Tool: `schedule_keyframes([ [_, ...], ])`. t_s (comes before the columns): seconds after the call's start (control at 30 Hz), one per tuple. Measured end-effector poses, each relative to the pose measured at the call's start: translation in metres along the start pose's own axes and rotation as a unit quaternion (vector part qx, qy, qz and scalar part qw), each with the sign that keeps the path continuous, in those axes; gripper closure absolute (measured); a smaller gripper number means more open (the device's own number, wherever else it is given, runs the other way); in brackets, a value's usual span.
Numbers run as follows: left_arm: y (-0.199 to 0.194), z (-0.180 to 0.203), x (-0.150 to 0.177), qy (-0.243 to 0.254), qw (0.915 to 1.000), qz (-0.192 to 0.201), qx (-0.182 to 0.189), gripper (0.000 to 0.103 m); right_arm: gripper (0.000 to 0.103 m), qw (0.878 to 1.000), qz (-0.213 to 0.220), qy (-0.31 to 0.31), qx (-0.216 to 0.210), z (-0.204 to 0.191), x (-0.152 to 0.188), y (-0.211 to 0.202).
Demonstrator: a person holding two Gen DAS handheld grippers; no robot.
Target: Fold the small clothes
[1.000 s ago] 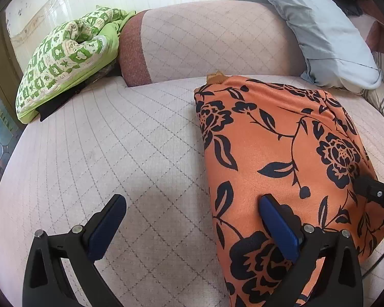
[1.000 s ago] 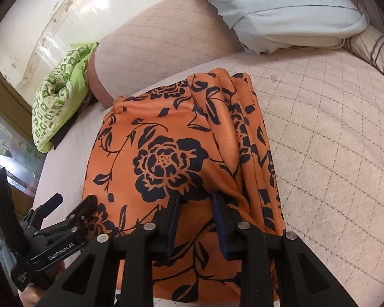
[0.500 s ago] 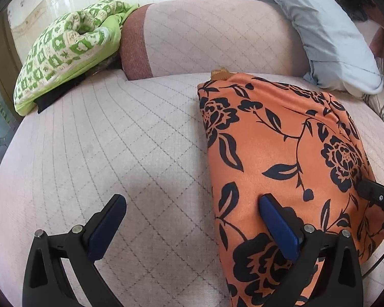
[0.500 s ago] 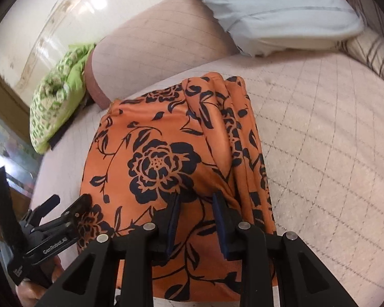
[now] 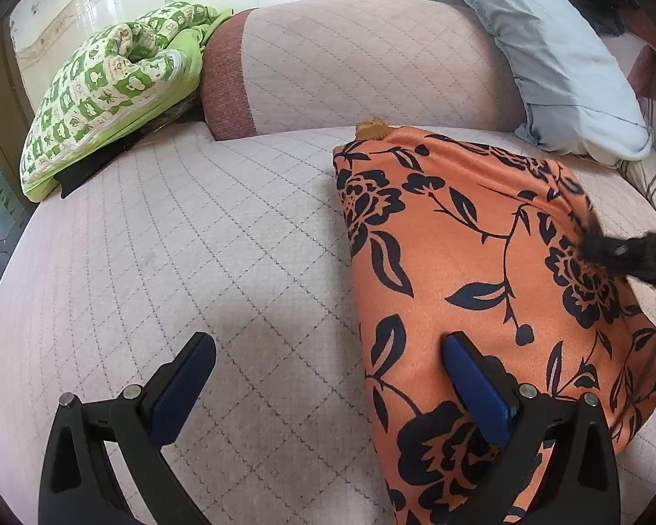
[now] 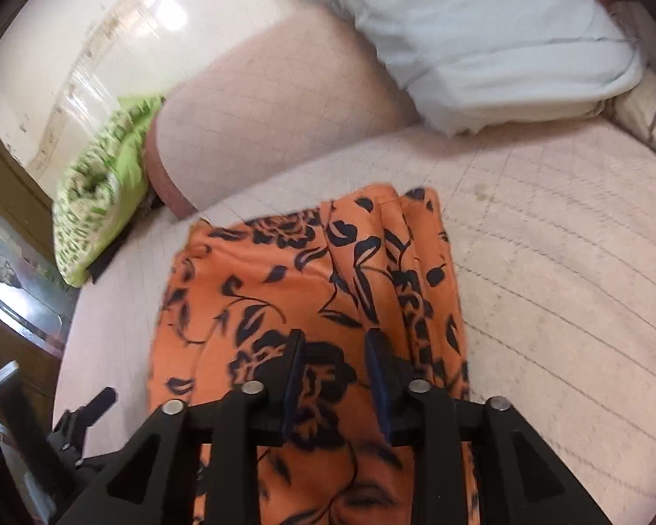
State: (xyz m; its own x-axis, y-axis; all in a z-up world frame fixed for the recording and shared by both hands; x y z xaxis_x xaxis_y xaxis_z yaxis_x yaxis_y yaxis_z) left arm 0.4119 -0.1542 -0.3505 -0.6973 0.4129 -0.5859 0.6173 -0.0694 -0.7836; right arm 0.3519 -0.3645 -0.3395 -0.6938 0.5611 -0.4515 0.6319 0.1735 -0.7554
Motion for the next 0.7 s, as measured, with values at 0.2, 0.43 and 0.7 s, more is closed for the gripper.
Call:
schedule_keyframes([
  [0.2,0.001,-0.001,-0.003,-0.007,0.9999,-0.003,0.008,0.0,0.045,1.0,-0.012,-0.005,-0.027,-0.006,0.001,-0.001],
  [0.43,-0.003,-0.002,-0.003,-0.003,1.0,-0.004,0.004,0.0,0.044,0.999,0.014,0.024,-0.021,0.009,-0.004,-0.034],
  [0.7,-0.004,0.0,-0.003,0.0,1.0,-0.005,0.004,0.0,0.043,0.998,0.017,0.06,-0.012,0.046,-0.011,-0.051],
])
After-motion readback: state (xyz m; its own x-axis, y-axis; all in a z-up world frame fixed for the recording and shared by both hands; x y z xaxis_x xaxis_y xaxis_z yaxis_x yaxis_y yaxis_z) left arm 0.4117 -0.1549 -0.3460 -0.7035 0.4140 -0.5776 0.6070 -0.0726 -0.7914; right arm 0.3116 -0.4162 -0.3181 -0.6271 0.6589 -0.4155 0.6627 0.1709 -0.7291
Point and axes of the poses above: each gripper's, at about its wrist camera, not at the fingertips, and y roughly the way its jaws point, z to its right, x to its underside, the point moved 10 cm from there along y, roughly the way its jaws point, and after that the axes turned 9 degrees about y, right-handed, at the moved point
